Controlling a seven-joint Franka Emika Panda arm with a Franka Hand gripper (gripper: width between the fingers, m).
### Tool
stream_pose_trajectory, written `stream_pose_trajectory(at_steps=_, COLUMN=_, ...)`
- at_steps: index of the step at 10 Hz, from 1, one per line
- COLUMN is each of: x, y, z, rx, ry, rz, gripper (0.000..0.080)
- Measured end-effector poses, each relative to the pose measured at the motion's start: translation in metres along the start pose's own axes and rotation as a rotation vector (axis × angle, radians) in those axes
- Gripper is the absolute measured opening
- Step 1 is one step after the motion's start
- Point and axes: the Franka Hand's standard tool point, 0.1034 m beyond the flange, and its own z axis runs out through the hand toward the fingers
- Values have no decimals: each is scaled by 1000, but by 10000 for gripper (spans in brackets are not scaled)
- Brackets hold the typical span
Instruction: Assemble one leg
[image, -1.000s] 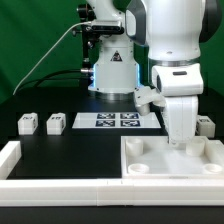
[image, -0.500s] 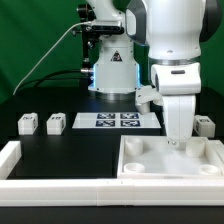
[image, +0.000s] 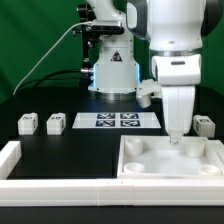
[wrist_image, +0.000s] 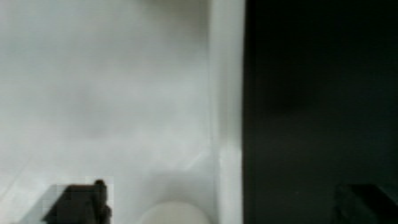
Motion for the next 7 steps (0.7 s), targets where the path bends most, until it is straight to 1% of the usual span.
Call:
stream_pose_trajectory(at_steps=1, x=3, y=-2, z=-8, rx=-11, ry=0, rz=67, gripper=640)
stream_pose_trajectory(at_steps=2, x=6, y=-2, z=-13, rx=-19, ry=1, rz=100, gripper=648)
stream_pose_trajectory(at_steps=3, x=4, y=-3, z=-10, rx=-15, ry=-1, rz=95, gripper=648)
stream_pose_trajectory(at_steps=7, x=4, y=-3, z=-10, rx=-14, ry=-1, rz=122, gripper=649)
